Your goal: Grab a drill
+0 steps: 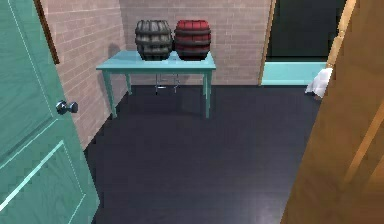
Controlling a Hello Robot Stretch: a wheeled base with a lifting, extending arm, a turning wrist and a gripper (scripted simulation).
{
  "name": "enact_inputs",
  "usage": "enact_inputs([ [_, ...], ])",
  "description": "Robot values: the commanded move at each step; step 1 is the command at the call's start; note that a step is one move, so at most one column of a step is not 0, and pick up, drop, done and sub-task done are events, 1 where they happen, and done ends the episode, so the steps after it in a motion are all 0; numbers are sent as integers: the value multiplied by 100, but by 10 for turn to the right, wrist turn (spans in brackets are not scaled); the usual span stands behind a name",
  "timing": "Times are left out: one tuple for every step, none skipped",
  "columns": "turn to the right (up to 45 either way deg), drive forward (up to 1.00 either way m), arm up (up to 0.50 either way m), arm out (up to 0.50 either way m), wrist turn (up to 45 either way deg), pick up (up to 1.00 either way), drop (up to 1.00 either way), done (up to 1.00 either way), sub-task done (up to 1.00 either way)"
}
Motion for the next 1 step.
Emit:
enact_inputs([
  [0, 0, -50, 0, 0, 0, 0, 0, 0],
])
